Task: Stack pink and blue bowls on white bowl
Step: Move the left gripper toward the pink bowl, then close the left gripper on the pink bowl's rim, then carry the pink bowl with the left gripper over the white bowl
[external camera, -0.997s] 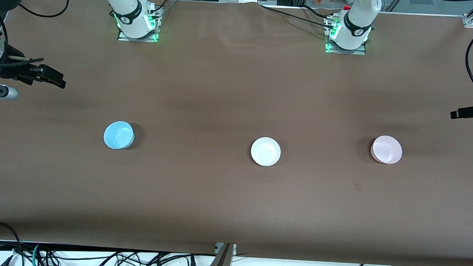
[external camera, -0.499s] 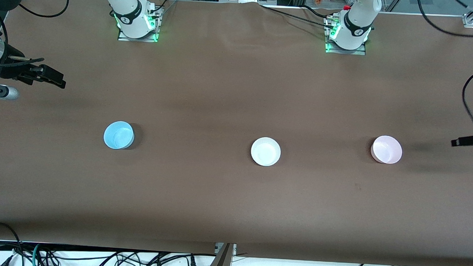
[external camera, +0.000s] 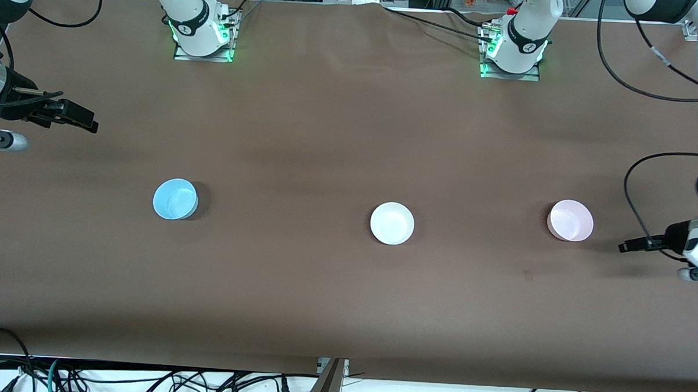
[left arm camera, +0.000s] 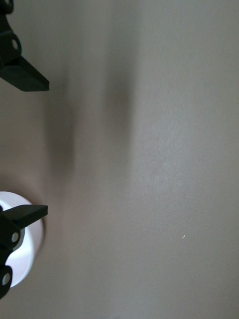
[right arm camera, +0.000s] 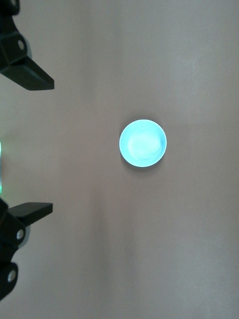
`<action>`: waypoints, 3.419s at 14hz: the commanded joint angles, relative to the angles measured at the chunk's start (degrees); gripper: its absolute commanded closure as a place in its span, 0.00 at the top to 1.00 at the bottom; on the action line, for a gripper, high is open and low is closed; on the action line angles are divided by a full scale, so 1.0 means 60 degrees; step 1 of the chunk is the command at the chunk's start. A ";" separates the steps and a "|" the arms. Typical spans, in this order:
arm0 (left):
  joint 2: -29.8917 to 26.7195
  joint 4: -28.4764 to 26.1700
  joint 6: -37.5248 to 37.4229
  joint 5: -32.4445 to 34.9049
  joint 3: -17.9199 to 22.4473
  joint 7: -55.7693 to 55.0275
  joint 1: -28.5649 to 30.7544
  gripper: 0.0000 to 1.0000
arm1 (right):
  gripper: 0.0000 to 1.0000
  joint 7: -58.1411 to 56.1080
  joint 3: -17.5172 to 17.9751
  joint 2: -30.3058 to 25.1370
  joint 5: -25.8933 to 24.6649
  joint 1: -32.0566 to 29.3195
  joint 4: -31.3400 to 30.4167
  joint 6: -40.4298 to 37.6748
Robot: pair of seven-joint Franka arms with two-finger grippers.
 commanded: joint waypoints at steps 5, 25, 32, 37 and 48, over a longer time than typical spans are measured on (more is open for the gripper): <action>-0.0562 -0.1026 0.0195 -0.0441 0.0075 0.0218 -0.0336 1.00 | 0.99 -0.0751 0.0104 0.0030 -0.0024 0.0000 0.0302 -0.0282; -0.1633 -0.3650 0.1601 -0.0499 0.0104 0.1609 -0.0585 0.45 | 0.99 0.0947 0.0045 0.0030 0.0005 -0.0029 0.0287 -0.0678; -0.1633 -0.3636 0.1484 -0.0836 0.0090 0.1565 -0.0600 0.00 | 0.99 0.0947 0.0045 0.0030 0.0005 -0.0029 0.0287 -0.0693; -0.1663 -0.2818 0.0752 -0.0836 -0.0172 0.1143 -0.0746 0.00 | 0.99 0.0947 0.0060 0.0030 0.0005 -0.0029 0.0287 -0.0693; -0.1268 -0.1177 0.0722 0.0184 -0.3525 -0.5605 -0.2048 0.00 | 0.99 0.0932 0.0075 0.0030 0.0005 -0.0029 0.0287 -0.0693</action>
